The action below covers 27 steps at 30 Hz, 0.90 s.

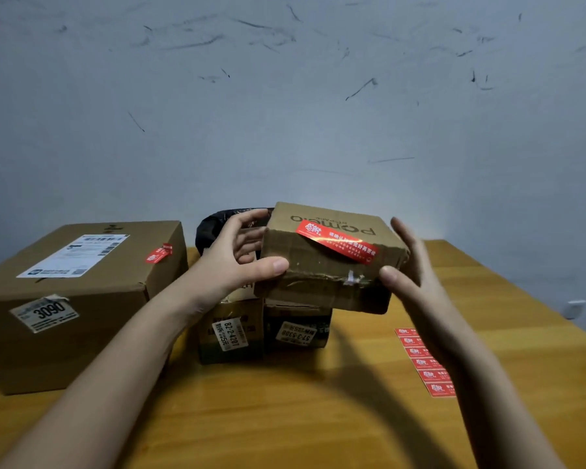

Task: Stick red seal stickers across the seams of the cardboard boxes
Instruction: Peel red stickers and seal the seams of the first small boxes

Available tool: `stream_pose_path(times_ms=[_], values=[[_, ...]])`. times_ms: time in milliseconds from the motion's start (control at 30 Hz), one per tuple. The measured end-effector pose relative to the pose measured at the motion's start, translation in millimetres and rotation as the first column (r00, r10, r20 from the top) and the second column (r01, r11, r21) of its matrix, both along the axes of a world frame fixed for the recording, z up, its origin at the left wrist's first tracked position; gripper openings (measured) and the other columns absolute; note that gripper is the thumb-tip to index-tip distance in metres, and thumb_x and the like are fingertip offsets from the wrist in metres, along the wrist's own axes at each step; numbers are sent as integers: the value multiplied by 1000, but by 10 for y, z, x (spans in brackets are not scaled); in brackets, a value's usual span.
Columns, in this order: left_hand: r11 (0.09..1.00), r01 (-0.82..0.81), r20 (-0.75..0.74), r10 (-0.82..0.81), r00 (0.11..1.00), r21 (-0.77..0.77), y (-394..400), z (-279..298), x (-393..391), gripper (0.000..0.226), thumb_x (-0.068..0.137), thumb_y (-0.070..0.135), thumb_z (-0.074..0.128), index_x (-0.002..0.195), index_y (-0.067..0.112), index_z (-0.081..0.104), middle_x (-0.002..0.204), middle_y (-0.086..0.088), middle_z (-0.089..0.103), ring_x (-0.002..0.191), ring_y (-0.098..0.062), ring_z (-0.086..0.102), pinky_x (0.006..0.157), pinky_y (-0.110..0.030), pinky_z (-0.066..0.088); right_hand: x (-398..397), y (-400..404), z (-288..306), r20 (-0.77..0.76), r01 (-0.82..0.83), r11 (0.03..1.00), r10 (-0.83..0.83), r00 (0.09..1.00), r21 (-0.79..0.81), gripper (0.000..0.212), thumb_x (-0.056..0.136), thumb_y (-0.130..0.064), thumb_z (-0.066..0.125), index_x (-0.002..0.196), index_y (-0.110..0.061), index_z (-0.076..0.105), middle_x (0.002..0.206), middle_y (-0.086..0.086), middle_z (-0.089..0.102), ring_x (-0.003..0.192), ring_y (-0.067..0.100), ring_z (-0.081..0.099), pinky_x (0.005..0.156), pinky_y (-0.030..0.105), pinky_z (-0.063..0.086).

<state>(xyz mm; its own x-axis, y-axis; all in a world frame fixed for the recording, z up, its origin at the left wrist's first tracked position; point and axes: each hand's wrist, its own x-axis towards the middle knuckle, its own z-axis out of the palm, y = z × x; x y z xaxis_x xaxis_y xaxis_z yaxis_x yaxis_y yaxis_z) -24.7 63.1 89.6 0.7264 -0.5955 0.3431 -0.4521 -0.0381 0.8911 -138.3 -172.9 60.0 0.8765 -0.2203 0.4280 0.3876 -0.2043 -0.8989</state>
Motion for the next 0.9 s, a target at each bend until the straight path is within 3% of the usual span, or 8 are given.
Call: stream_pose_path(times_ms=[100, 233, 367, 467, 600, 667, 800, 900], values=[[1000, 1, 13, -1, 1000, -1, 3, -35, -12, 105, 32, 74, 79, 125, 51, 35, 133, 22, 45, 121, 9, 46, 101, -20, 40, 37, 32, -79, -1, -17, 998, 17, 1000, 52, 110, 47, -59, 83, 143, -44, 31, 142, -8, 49, 127, 9, 51, 102, 32, 45], [999, 34, 40, -35, 999, 27, 35, -62, -11, 111, 39, 71, 80, 135, 45, 32, 140, 16, 44, 128, 3, 44, 110, -29, 37, 42, 17, -89, 14, -23, 998, 22, 1000, 65, 118, 39, -64, 87, 142, -47, 31, 143, -5, 48, 128, 14, 50, 104, 38, 44], [998, 41, 66, -44, 997, 50, 55, -60, -60, 114, 43, 71, 78, 140, 46, 24, 148, 16, 34, 130, 11, 36, 108, -18, 34, 51, 38, -117, 34, -27, 997, 24, 999, 68, 119, 38, -63, 87, 142, -47, 32, 142, -6, 49, 129, 14, 50, 107, 43, 42], [998, -64, 196, 58, 979, 23, 26, -57, -176, 91, 58, 61, 68, 137, 55, 23, 150, 18, 27, 133, 14, 27, 102, -7, 28, 55, 67, -166, 65, -7, 995, 1, 998, 97, 118, 38, -65, 86, 141, -46, 33, 140, -5, 50, 127, 16, 52, 105, 45, 44], [969, -216, 466, 247, 850, -118, -28, 42, -390, 50, 77, 57, 48, 126, 49, 43, 139, 17, 36, 131, 8, 31, 99, -4, 30, 40, 100, -197, 97, 35, 996, -43, 994, 86, 115, 40, -67, 84, 141, -48, 33, 139, -15, 50, 129, 12, 50, 106, 48, 43], [958, -257, 499, 287, 818, -129, -41, 99, -435, 38, 81, 58, 45, 116, 47, 53, 132, 20, 38, 127, 5, 37, 98, -11, 39, 41, 123, -198, 109, 58, 997, -64, 992, 57, 114, 42, -69, 83, 142, -50, 30, 142, -17, 46, 131, 10, 46, 108, 50, 40], [945, -322, 521, 305, 797, -60, -41, 120, -422, 38, 81, 61, 46, 110, 43, 63, 126, 20, 41, 127, -6, 39, 100, -44, 45, 41, 154, -196, 142, 79, 995, -87, 986, 61, 112, 43, -69, 83, 140, -51, 31, 140, -19, 46, 130, 7, 47, 107, 49, 41], [948, -316, 499, 290, 816, -34, -42, 103, -421, 37, 81, 61, 49, 107, 41, 65, 123, 22, 44, 125, -4, 41, 97, -38, 46, 30, 177, -193, 156, 88, 995, -95, 983, 52, 110, 42, -70, 82, 139, -52, 31, 141, -17, 46, 129, 6, 47, 106, 45, 44]])
